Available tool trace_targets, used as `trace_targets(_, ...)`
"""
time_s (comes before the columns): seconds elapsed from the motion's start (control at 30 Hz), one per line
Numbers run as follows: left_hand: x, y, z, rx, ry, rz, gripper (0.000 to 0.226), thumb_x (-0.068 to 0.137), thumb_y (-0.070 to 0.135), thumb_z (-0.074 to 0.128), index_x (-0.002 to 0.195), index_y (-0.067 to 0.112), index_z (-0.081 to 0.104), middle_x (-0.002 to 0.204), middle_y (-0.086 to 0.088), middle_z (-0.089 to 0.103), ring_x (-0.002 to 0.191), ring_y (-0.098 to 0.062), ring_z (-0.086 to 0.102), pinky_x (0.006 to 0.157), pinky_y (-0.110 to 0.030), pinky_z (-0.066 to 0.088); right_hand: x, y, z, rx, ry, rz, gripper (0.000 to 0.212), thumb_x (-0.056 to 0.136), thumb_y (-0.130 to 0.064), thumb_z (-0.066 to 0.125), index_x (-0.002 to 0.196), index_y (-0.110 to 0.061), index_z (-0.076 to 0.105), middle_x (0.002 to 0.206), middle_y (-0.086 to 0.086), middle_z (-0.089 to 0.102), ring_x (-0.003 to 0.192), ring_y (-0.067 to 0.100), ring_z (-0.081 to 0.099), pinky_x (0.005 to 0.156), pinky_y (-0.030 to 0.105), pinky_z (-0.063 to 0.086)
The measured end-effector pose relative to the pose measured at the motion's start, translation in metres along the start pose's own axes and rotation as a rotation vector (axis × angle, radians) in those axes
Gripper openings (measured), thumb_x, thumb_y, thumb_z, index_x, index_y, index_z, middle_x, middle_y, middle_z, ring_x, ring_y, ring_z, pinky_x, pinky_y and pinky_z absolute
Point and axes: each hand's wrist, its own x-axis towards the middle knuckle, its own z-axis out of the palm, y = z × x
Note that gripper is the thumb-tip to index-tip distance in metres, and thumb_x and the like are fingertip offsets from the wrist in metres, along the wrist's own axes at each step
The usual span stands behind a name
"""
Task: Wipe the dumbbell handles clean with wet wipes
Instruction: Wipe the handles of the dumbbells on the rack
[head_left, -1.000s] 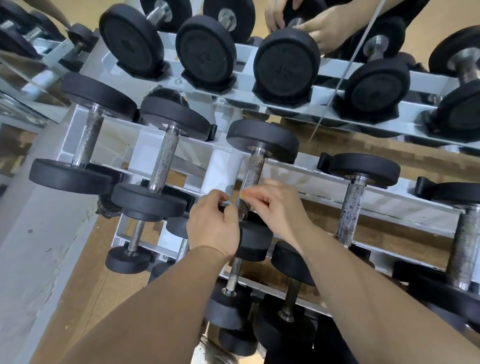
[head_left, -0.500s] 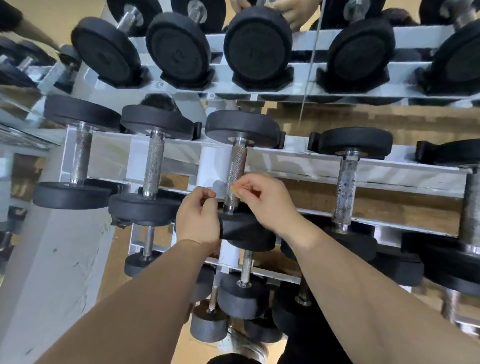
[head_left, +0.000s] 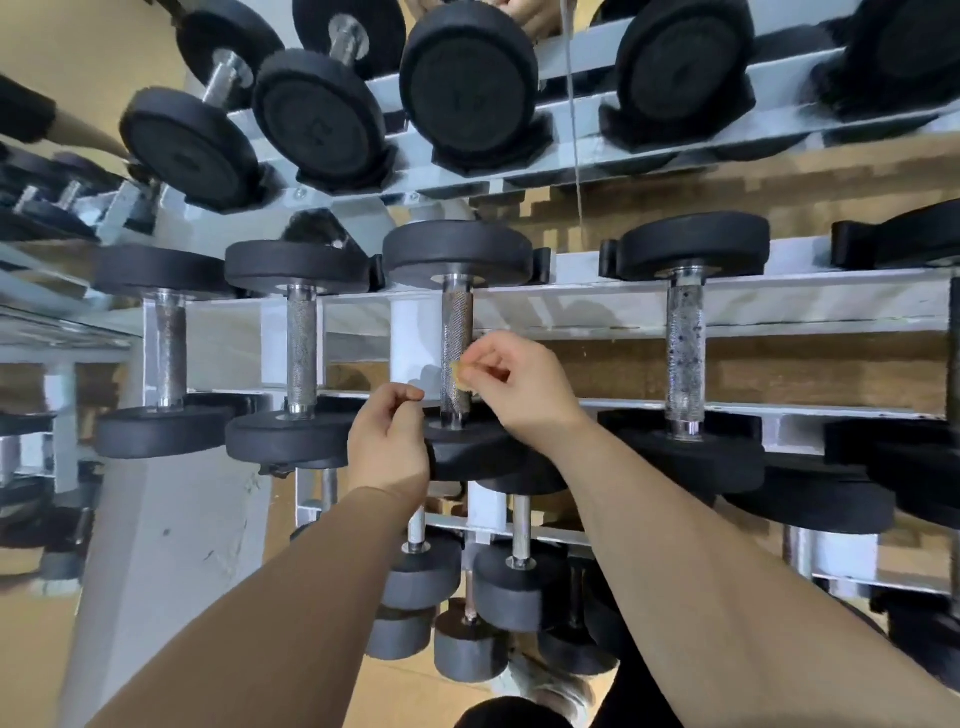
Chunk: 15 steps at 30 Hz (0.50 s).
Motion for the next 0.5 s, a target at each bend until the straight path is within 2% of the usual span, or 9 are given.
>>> trace_targets(0.1, 0.001, 0.002, 0.0, -0.041, -0.015, -0.024, 0.02, 0.097, 0.0, 0.041, 0.101, -0.001, 0.06, 0.082, -0.004, 0.047, 0.05, 0.007, 0.042, 0.051, -0.004, 0.033, 0.028, -0.01, 0.003, 0.164, 0.156, -0.006, 0.003, 0.093, -0.021, 0.067, 0.093, -0.02, 0.064, 0.08, -0.006, 0.065, 0.077, 0.008, 0.061, 0.073, 0.024, 0.05)
trace_targets(0.17, 0.0, 0.003, 0.0, -0.06, -0.017, -0.03, 0.02, 0.097, -0.001, 0.04, 0.103, -0.002, 0.06, 0.082, -0.006, 0.045, 0.048, 0.007, 0.041, 0.049, -0.004, 0.032, 0.04, -0.012, 0.003, 0.225, 0.211, 0.001, 0.005, 0.094, -0.023, 0.067, 0.093, -0.02, 0.063, 0.08, -0.007, 0.066, 0.077, 0.005, 0.062, 0.072, 0.021, 0.048)
trace_targets(0.27, 0.001, 0.003, -0.001, -0.051, -0.02, -0.02, 0.02, 0.097, 0.0, 0.04, 0.103, -0.002, 0.059, 0.082, -0.008, 0.044, 0.049, 0.004, 0.038, 0.049, -0.006, 0.031, 0.027, -0.006, 0.002, 0.234, 0.121, 0.043, 0.009, 0.094, -0.024, 0.067, 0.088, -0.026, 0.062, 0.08, -0.008, 0.066, 0.075, 0.004, 0.062, 0.07, 0.019, 0.045)
trace_targets(0.4, 0.0, 0.001, -0.001, -0.041, -0.021, -0.018, 0.02, 0.097, 0.001, 0.041, 0.101, 0.002, 0.06, 0.078, -0.007, 0.044, 0.05, -0.001, 0.035, 0.048, -0.009, 0.031, -0.01, 0.011, -0.001, 0.102, -0.11, 0.086, 0.019, 0.089, -0.022, 0.072, 0.077, -0.031, 0.061, 0.081, -0.007, 0.069, 0.075, 0.008, 0.062, 0.072, 0.029, 0.048)
trace_targets(0.5, -0.001, 0.003, -0.001, -0.053, -0.012, -0.025, 0.021, 0.096, -0.001, 0.04, 0.103, -0.001, 0.06, 0.077, -0.006, 0.045, 0.049, 0.001, 0.037, 0.049, -0.008, 0.032, -0.006, 0.004, -0.001, 0.096, -0.085, 0.072, 0.017, 0.089, -0.021, 0.073, 0.077, -0.028, 0.063, 0.078, -0.008, 0.069, 0.072, 0.005, 0.061, 0.071, 0.027, 0.048)
